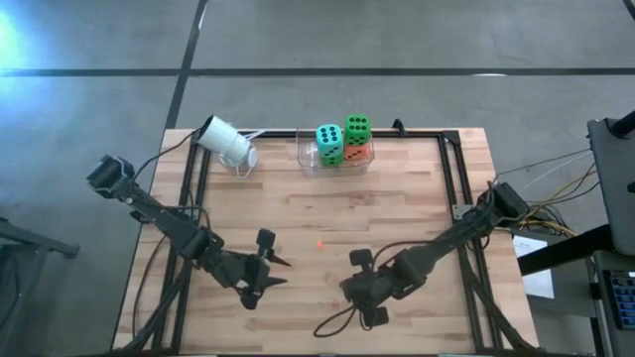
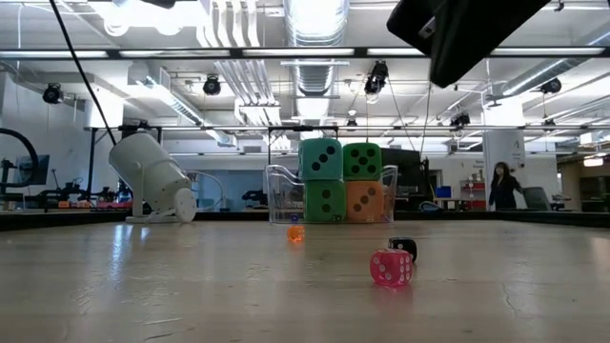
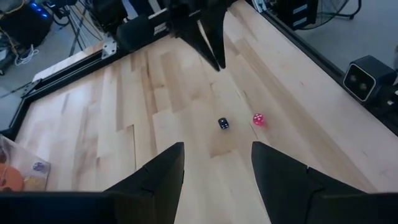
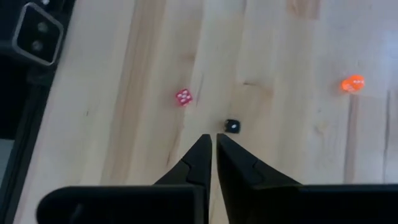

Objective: Pick & Place Dice
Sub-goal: Put the small black dice into the transparent bin

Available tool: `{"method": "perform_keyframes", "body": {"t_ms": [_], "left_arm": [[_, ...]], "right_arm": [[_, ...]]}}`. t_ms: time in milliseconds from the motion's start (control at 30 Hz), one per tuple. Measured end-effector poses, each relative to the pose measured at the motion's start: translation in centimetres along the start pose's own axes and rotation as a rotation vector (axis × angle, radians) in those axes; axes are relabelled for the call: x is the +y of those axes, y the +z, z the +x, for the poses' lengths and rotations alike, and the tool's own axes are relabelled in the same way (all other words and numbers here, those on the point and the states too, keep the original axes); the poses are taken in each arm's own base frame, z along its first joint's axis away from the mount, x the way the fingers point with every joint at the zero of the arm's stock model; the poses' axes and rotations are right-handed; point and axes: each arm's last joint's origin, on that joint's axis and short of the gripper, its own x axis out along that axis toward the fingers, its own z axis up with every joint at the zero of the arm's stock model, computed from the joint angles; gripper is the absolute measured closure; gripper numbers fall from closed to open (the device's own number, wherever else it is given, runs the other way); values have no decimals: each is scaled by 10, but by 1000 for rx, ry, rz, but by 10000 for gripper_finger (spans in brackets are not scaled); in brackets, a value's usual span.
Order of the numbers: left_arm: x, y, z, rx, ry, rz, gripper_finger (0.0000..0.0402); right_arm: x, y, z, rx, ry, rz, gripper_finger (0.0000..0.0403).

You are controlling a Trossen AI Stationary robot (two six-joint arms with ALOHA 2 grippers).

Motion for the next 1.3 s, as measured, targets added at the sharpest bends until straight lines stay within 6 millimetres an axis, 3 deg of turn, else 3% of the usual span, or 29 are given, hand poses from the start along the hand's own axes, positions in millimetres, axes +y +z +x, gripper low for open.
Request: {"method": "perform_keyframes", "body": {"t_ms": [200,767,967,1300], "left_arm": [[0,0,0,-2,7,0,208],[8,4,-9,-19,115,14,204],[8,3,-8,-12,115,36,209],[8,3,-8,-13,116,34,205]], "right_arm": [[-7,1,7,-10,-65,51,333],[-8,-5,67,53,-98,85,253],[-11,-9,83,92,-110,73,240],[-14,-11,85,102,-119,62,247]]}}
